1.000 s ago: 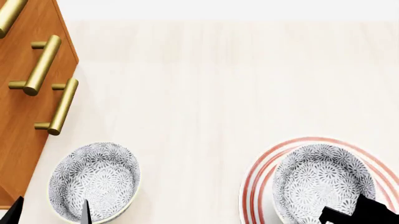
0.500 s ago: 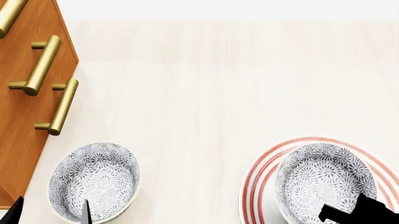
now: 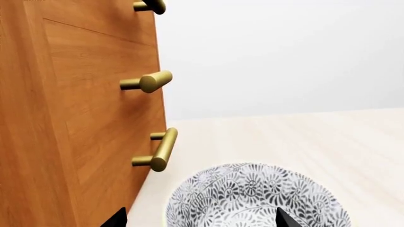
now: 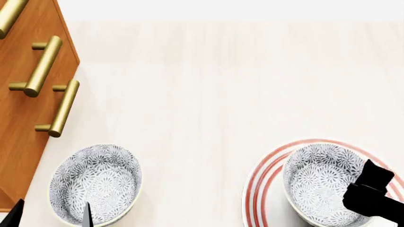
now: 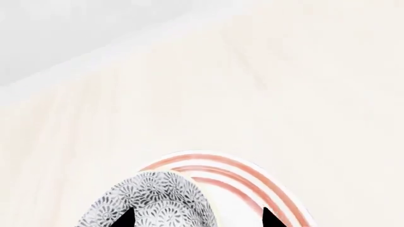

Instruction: Pick up the bowl and put it in the front on the plate.

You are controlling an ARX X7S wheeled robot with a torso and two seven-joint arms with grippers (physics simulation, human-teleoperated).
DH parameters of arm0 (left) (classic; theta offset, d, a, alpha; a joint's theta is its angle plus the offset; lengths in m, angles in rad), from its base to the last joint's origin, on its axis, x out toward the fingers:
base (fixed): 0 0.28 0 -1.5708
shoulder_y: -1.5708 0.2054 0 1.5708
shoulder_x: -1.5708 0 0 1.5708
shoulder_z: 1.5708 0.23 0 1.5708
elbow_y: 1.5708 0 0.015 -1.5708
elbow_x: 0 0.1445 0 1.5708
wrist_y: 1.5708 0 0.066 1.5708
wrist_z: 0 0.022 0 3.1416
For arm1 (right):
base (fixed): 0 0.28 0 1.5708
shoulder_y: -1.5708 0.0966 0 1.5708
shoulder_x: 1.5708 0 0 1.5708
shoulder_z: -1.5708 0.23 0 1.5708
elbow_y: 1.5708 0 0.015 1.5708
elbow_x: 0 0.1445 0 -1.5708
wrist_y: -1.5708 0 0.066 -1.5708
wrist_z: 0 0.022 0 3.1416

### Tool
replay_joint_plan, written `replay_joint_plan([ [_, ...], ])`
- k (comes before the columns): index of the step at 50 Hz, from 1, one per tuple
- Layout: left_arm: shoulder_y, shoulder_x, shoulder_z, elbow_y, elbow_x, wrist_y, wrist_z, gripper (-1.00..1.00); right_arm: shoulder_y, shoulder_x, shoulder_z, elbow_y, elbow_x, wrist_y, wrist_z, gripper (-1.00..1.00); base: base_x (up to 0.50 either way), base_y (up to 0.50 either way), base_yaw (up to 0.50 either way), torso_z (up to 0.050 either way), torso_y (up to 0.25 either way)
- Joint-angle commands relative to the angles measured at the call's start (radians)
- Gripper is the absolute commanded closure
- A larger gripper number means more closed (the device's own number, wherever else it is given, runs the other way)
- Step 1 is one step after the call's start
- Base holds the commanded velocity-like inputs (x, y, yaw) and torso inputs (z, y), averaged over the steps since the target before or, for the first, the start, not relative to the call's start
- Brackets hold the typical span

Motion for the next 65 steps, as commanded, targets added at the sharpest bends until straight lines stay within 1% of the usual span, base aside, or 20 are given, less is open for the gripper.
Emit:
replay_joint_plan([
  [1, 0.001, 0.013, -0.016, -0.005, 0.01, 0.014, 0.012, -1.0, 0.053, 0.086, 0.07, -0.067, -0.05, -0.072, 0.083, -1.0, 0.0, 0.0, 0.0, 0.0, 0.0],
  [7, 0.005, 0.01, -0.022, 0.009, 0.016, 0.023, 0.001, -1.0, 0.003, 0.079, 0.048, -0.065, -0.105, -0.19, 0.153, -1.0, 0.0, 0.0, 0.0, 0.0, 0.0],
  [14, 0.002, 0.001, -0.043, 0.042, 0.003, 0.01, -0.014, -1.0, -0.113, 0.033, -0.013, -0.039, -0.334, -0.385, 0.309, -1.0, 0.0, 0.0, 0.0, 0.0, 0.0],
  [17, -0.003, -0.007, -0.061, 0.069, -0.028, -0.017, -0.018, -1.0, -0.18, -0.001, -0.029, -0.002, -0.571, -0.498, 0.474, -1.0, 0.0, 0.0, 0.0, 0.0, 0.0],
  [20, -0.005, -0.018, -0.077, 0.105, -0.051, -0.044, -0.025, -1.0, -0.21, -0.021, -0.03, 0.023, -0.709, -0.515, 0.589, -1.0, 0.0, 0.0, 0.0, 0.0, 0.0],
  [22, -0.007, -0.029, -0.099, 0.134, -0.078, -0.068, -0.034, -1.0, -0.258, -0.053, -0.029, 0.057, -0.865, -0.549, 0.693, -1.0, 0.0, 0.0, 0.0, 0.0, 0.0],
  [25, 0.001, -0.045, -0.123, 0.156, -0.098, -0.084, -0.044, -1.0, -0.291, -0.075, -0.022, 0.065, -1.034, -0.508, 0.814, -1.0, 0.0, 0.0, 0.0, 0.0, 0.0],
  [27, 0.005, -0.05, -0.126, 0.162, -0.099, -0.085, -0.046, -1.0, -0.298, -0.079, -0.017, 0.066, -1.065, -0.5, 0.842, -1.0, 0.0, 0.0, 0.0, 0.0, 0.0],
  [28, 0.036, -0.072, -0.152, 0.183, -0.097, -0.069, -0.057, -1.0, -0.325, -0.111, -0.02, 0.088, -1.16, -0.464, 0.899, -1.0, 0.0, 0.0, 0.0, 0.0, 0.0],
  [31, 0.082, -0.104, -0.179, 0.194, -0.073, -0.043, -0.069, -1.0, -0.37, -0.175, -0.027, 0.146, -1.203, -0.448, 0.938, -1.0, 0.0, 0.0, 0.0, 0.0, 0.0],
  [33, 0.124, -0.126, -0.198, 0.191, -0.049, -0.016, -0.08, -1.0, -0.417, -0.217, 0.001, 0.213, -1.271, -0.507, 0.987, -1.0, 0.0, 0.0, 0.0, 0.0, 0.0],
  [35, 0.161, -0.134, -0.207, 0.174, -0.035, 0.016, -0.085, -1.0, -0.445, -0.252, 0.0, 0.256, -1.236, -0.527, 0.963, -1.0, 0.0, 0.0, 0.0, 0.0, 0.0],
  [41, 0.209, -0.15, -0.238, 0.163, -0.034, 0.063, -0.1, -1.0, -0.484, -0.308, 0.014, 0.337, -1.207, -0.536, 0.955, -1.0, 0.0, 0.0, 0.0, 0.0, 0.0],
  [45, 0.189, -0.162, -0.29, 0.176, -0.044, 0.083, -0.125, -1.0, -0.485, -0.312, 0.038, 0.339, -1.225, -0.535, 0.959, -1.0, 0.0, 0.0, 0.0, 0.0, 0.0],
  [48, 0.16, -0.168, -0.337, 0.181, -0.049, 0.086, -0.153, -1.0, -0.494, -0.28, 0.12, 0.318, -1.27, -0.532, 1.0, -1.0, 0.0, 0.0, 0.0, 0.0, 0.0],
  [49, 0.146, -0.174, -0.362, 0.189, -0.041, 0.09, -0.168, -1.0, -0.528, -0.256, 0.223, 0.28, -1.319, -0.47, 1.005, -1.0, 0.0, 0.0, 0.0, 0.0, 0.0],
  [52, 0.136, -0.186, -0.399, 0.212, -0.037, 0.103, -0.186, -1.0, -0.598, -0.223, 0.403, 0.21, -1.396, -0.399, 1.003, -1.0, 0.0, 0.0, 0.0, 0.0, 0.0],
  [60, 0.1, -0.216, -0.522, 0.221, -0.069, 0.149, -0.231, -1.0, -0.787, -0.179, 0.853, 0.123, -1.442, -0.329, 1.003, -1.0, 0.0, 0.0, 0.0, 0.0, 0.0],
  [61, 0.094, -0.221, -0.545, 0.222, -0.073, 0.152, -0.241, -1.0, -0.833, -0.179, 0.953, 0.111, -1.442, -0.315, 1.005, -1.0, 0.0, 0.0, 0.0, 0.0, 0.0],
  [65, 0.089, -0.23, -0.584, 0.235, -0.085, 0.162, -0.255, -1.0, -0.898, -0.191, 1.102, 0.08, -1.472, -0.293, 0.998, -1.0, 0.0, 0.0, 0.0, 0.0, 0.0],
])
